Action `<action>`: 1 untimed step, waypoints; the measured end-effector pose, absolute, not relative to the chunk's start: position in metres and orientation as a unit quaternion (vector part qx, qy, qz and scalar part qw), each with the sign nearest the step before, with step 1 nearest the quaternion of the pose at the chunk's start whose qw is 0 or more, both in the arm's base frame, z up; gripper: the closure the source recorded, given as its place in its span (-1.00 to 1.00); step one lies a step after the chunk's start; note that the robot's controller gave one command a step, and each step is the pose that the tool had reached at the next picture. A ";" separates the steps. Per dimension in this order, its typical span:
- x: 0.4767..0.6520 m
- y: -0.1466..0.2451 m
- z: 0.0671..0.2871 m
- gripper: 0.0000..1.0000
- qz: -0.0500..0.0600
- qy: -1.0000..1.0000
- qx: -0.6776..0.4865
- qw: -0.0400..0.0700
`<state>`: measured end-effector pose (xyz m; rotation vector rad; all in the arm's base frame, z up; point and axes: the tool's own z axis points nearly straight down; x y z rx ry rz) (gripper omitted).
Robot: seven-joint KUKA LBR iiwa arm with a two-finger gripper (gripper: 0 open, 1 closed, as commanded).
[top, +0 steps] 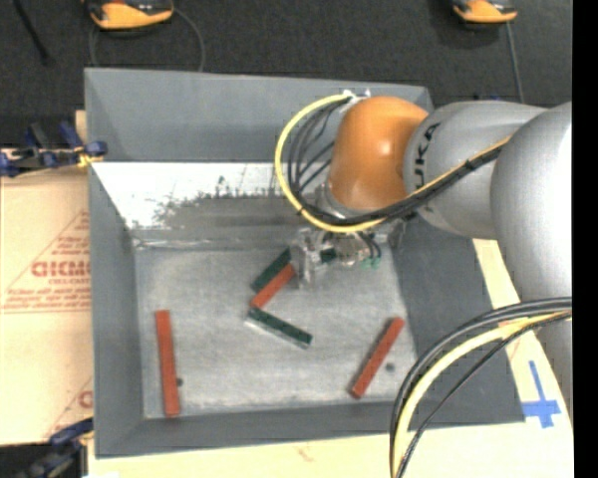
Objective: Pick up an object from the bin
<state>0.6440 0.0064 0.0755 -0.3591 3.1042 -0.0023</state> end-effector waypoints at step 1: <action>0.641 0.007 0.072 -1.00 0.000 0.993 -0.115 0.003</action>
Offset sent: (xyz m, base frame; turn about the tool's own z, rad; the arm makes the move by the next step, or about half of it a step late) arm 0.0000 0.0000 0.0000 0.0000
